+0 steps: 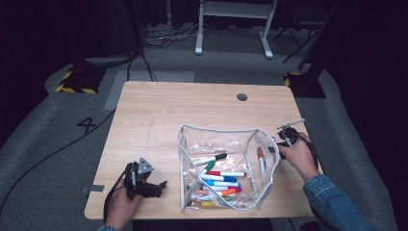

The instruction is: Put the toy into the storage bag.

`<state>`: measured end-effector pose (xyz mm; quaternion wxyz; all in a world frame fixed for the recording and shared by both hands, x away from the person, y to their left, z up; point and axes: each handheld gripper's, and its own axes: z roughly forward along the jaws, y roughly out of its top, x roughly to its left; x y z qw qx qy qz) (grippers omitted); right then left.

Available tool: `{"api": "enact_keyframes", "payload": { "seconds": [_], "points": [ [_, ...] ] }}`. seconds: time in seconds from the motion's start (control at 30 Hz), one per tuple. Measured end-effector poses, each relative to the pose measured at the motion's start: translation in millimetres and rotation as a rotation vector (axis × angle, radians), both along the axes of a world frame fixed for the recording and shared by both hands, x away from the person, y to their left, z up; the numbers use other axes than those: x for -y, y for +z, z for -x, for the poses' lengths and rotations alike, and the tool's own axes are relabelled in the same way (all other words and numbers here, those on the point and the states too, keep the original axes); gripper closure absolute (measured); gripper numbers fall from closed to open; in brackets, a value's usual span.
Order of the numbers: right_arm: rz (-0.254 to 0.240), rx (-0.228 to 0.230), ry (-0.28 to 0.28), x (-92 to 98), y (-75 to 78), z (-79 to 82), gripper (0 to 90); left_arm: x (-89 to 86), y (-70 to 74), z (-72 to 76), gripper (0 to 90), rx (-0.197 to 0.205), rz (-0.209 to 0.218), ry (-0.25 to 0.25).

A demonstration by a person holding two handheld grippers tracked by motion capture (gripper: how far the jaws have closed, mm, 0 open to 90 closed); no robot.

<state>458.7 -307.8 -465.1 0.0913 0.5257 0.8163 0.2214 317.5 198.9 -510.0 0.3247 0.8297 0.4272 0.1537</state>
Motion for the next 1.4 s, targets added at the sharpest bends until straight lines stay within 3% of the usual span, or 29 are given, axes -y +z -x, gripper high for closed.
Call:
{"api": "enact_keyframes", "payload": {
  "seconds": [0.07,0.13,0.17,0.3,0.43,0.6,0.9,1.07,1.13,1.4],
  "points": [
    [0.016,-0.021,-0.019,1.3,-4.0,-0.5,62.2,0.1,-0.1,0.0,0.0,-0.002,0.002,0.0],
    [0.027,-0.011,-0.032,3.8,-6.1,-0.7,74.6,0.1,0.1,0.1,0.0,-0.003,0.001,-0.001],
    [0.048,-0.011,-0.037,4.9,-5.7,-0.5,76.4,0.1,-0.1,0.1,0.0,-0.002,0.002,0.0],
    [0.066,-0.015,-0.047,9.6,-4.7,-0.2,77.2,0.0,0.0,0.0,0.0,0.0,0.0,0.0],
    [0.031,-0.01,-0.053,15.8,5.6,3.2,77.2,0.1,0.0,0.1,0.0,-0.002,0.002,0.0],
    [-0.002,0.019,-0.022,19.4,34.6,9.7,77.2,0.1,-0.1,0.1,0.0,-0.002,0.002,-0.001],
    [-0.038,0.088,0.089,10.5,101.4,28.8,77.2,0.3,-0.1,0.2,0.0,-0.003,0.003,0.001],
    [-0.05,0.121,0.158,-2.0,133.0,41.6,77.2,0.1,0.2,0.7,0.0,-0.003,-0.001,-0.002],
    [-0.065,0.114,0.196,-7.7,143.2,46.6,77.1,-0.1,0.3,0.9,0.0,-0.005,-0.001,-0.005],
    [-0.086,0.162,0.312,-32.8,180.5,64.9,77.2,-0.1,0.3,0.8,0.0,-0.003,-0.002,-0.006]
  ]
}}
